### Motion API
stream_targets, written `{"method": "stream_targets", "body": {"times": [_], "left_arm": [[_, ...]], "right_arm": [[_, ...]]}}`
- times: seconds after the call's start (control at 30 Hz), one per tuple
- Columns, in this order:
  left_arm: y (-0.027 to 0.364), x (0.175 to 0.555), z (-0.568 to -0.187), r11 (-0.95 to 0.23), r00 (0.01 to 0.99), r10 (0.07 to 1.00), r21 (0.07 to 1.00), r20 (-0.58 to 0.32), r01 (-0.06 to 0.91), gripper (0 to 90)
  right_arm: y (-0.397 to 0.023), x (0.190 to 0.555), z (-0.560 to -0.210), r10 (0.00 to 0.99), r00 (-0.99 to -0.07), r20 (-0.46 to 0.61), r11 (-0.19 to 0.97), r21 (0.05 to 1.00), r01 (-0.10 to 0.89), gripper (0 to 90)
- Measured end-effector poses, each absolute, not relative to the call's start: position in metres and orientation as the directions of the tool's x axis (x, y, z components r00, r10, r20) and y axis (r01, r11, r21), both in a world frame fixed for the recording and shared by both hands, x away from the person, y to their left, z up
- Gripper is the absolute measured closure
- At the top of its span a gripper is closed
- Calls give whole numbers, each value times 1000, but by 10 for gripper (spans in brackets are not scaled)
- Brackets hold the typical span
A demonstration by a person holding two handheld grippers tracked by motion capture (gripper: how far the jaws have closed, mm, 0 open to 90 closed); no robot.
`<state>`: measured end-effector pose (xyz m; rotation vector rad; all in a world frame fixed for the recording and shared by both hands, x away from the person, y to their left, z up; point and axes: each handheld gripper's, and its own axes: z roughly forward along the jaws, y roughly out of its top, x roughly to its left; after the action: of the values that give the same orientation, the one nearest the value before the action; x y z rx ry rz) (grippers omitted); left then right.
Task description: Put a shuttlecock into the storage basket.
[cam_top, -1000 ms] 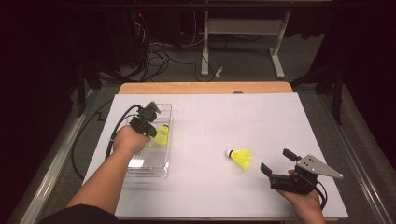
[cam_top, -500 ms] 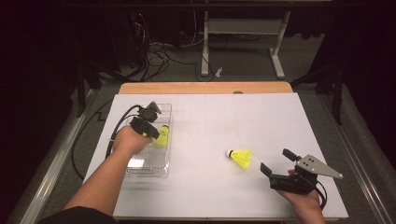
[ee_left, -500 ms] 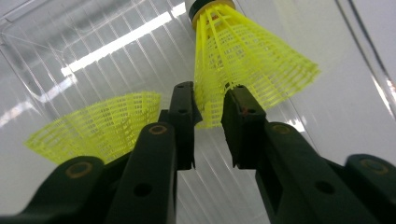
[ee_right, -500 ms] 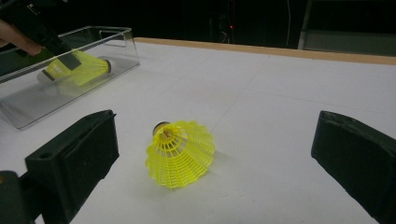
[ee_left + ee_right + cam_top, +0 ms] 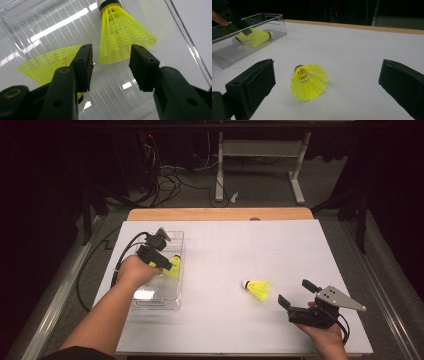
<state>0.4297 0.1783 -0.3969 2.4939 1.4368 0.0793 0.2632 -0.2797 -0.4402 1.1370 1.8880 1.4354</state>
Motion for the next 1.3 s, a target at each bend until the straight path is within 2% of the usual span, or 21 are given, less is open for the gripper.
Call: {"method": "stream_targets", "body": {"times": [0.1,0.53,0.77,1.3], "left_arm": [[179,429,-395,-487,522,848,262,-86,833,511],[175,413,-385,-503,531,839,204,-121,840,411],[173,407,-380,-518,547,828,205,-122,830,399],[174,392,-363,-520,552,819,206,-154,829,238]], "right_arm": [[-279,263,-440,848,-523,91,94,944,316,12],[-278,263,-440,847,-524,87,98,944,314,12],[-278,263,-440,848,-523,87,96,945,313,12],[-278,263,-441,851,-519,84,100,943,317,12]]}}
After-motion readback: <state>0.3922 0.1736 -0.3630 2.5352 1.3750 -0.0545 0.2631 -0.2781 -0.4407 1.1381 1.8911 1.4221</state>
